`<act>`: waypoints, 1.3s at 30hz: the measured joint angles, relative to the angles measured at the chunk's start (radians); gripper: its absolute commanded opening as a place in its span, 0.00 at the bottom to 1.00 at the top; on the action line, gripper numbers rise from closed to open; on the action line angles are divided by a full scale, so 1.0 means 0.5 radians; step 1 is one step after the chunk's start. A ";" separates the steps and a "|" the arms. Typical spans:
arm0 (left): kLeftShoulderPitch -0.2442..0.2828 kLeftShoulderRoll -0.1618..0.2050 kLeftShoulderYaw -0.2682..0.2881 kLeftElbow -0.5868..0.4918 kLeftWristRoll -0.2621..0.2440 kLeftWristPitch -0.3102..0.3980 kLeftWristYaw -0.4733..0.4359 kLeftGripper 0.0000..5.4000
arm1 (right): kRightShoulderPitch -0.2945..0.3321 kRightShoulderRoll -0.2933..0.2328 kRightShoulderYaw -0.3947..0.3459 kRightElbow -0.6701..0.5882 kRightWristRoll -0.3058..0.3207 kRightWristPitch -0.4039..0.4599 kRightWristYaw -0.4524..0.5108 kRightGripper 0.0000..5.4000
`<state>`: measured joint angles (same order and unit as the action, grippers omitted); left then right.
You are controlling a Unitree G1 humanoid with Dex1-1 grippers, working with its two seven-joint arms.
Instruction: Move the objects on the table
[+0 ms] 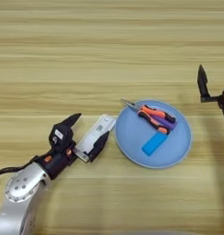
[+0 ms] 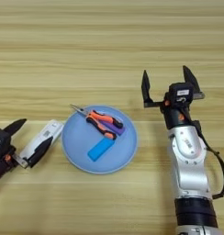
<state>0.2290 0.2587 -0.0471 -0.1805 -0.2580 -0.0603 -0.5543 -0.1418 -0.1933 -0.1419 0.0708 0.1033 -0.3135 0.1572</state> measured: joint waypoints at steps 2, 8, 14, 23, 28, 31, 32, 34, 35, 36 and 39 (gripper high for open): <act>-0.027 -0.026 -0.011 -0.001 0.026 -0.062 0.017 0.99 | 0.000 -0.003 0.000 -0.009 0.005 0.000 0.011 1.00; -0.136 -0.121 -0.100 0.041 0.105 -0.185 0.071 0.99 | -0.001 -0.049 -0.025 -0.042 0.038 0.005 0.058 1.00; -0.448 -0.259 -0.112 0.200 0.157 -0.252 0.208 0.99 | -0.024 -0.109 -0.050 -0.079 0.075 0.045 0.102 1.00; -0.897 -0.333 0.035 0.494 0.204 -0.389 0.443 0.99 | -0.044 -0.162 -0.051 -0.163 0.092 0.092 0.148 1.00; -1.048 -0.323 0.124 0.601 0.266 -0.498 0.549 0.99 | -0.081 -0.217 -0.047 -0.218 0.138 0.135 0.234 1.00; -1.064 -0.318 0.169 0.646 0.304 -0.537 0.634 0.99 | -0.106 -0.244 -0.046 -0.235 0.189 0.190 0.298 1.00; -1.067 -0.314 0.178 0.664 0.329 -0.549 0.659 0.99 | -0.112 -0.247 -0.044 -0.242 0.216 0.226 0.318 1.00; -1.075 -0.310 0.195 0.701 0.351 -0.571 0.688 0.99 | -0.117 -0.247 -0.032 -0.272 0.262 0.286 0.361 1.00; -1.078 -0.306 0.200 0.717 0.366 -0.595 0.704 0.99 | -0.120 -0.252 -0.013 -0.284 0.268 0.310 0.389 1.00; -1.081 -0.296 0.202 0.729 0.388 -0.614 0.716 0.99 | -0.124 -0.258 0.009 -0.293 0.269 0.322 0.422 1.00; -1.086 -0.255 0.206 0.777 0.470 -0.702 0.762 0.99 | -0.146 -0.267 0.046 -0.307 0.316 0.406 0.503 1.00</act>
<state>-0.3139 0.1315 0.0558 0.2081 -0.0231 -0.4114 -0.1734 -0.2148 -0.3268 -0.1186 -0.0829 0.2612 -0.1105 0.4085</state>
